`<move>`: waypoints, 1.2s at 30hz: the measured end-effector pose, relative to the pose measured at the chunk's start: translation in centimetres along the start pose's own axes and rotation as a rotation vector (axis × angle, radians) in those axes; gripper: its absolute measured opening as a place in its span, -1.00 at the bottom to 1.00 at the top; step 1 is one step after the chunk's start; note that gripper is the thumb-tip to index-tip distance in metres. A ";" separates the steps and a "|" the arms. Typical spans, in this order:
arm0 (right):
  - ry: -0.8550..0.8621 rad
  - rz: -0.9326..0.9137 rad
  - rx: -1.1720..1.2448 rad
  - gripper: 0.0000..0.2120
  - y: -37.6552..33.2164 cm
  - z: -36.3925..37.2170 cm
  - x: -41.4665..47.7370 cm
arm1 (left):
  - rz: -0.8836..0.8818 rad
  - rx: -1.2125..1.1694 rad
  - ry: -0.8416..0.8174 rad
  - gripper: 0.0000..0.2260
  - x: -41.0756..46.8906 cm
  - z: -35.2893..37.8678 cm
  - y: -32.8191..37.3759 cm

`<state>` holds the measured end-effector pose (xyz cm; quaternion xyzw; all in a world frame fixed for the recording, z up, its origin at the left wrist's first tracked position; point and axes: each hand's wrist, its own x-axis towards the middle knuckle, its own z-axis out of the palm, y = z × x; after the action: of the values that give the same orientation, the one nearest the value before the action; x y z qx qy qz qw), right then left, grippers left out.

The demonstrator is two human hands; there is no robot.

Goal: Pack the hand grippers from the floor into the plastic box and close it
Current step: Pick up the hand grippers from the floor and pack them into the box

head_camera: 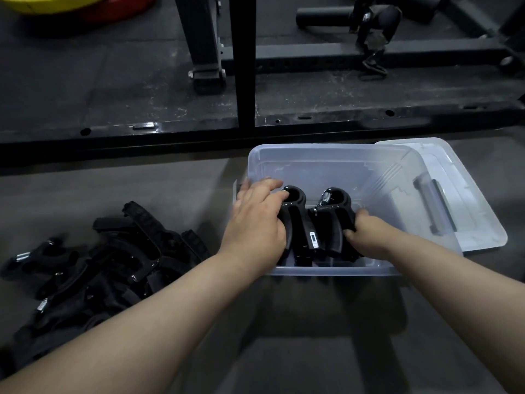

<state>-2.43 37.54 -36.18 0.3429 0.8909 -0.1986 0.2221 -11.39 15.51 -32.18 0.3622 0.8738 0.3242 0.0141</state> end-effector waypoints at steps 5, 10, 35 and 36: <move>0.024 0.003 -0.001 -0.61 0.0 0.1 -0.2 | 0.014 0.007 0.002 -0.54 -0.3 -0.1 0.1; 0.010 0.013 0.005 -0.58 -0.3 0.0 -0.2 | 0.008 0.023 0.000 -0.55 -0.1 -0.1 0.1; 0.206 -0.018 0.146 -0.44 -0.6 -1.1 -0.3 | -0.115 -0.257 0.058 -0.58 -0.1 -0.2 -0.4; 0.266 -0.090 0.144 -0.44 -0.8 -1.5 -0.5 | -0.116 -0.299 0.100 -0.59 -0.2 -0.4 -0.6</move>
<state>-3.08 37.49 -34.57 0.3408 0.9104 -0.2246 0.0679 -11.75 14.87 -32.21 0.2883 0.8348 0.4670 0.0432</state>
